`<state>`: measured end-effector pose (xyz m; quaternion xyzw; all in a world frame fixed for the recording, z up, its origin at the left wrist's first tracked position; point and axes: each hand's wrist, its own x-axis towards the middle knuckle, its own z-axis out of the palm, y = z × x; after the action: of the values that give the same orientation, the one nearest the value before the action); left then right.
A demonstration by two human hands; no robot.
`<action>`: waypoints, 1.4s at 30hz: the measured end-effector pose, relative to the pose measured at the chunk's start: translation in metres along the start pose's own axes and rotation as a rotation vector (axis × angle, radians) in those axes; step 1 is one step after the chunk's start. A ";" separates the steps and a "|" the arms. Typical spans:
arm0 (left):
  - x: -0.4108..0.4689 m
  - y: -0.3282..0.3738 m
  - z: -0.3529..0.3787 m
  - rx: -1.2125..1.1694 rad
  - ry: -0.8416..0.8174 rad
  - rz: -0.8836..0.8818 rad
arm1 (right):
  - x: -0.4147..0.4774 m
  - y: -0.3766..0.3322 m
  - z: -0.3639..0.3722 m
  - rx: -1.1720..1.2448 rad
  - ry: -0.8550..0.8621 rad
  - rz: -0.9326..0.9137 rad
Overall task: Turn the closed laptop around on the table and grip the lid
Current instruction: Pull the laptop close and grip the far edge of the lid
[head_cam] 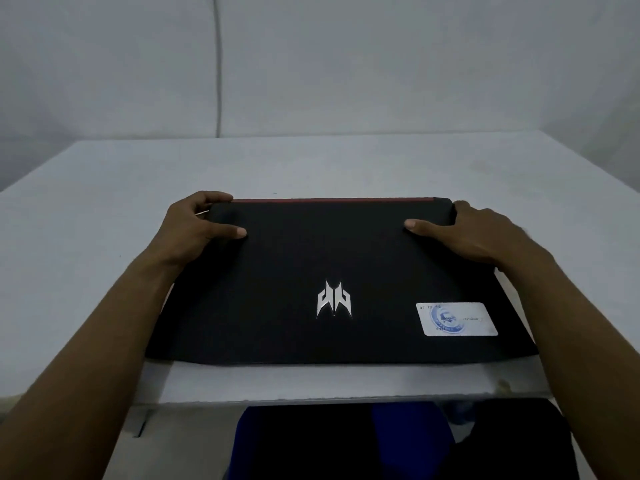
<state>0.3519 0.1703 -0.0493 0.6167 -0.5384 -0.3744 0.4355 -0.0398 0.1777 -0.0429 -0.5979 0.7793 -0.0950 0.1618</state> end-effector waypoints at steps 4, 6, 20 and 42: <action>0.001 -0.002 -0.001 0.036 -0.011 -0.004 | -0.004 -0.001 -0.002 -0.039 -0.018 0.005; 0.003 -0.002 0.000 0.093 -0.016 -0.009 | -0.002 0.000 -0.004 -0.071 -0.025 -0.002; 0.040 0.017 0.045 0.845 -0.134 0.163 | 0.038 0.018 0.008 0.491 0.156 -0.196; 0.029 0.017 0.056 0.896 0.038 0.171 | 0.046 0.029 0.020 0.549 0.268 -0.225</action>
<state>0.2986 0.1331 -0.0524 0.7042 -0.6883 -0.0557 0.1650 -0.0688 0.1422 -0.0775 -0.5964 0.6681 -0.3966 0.2016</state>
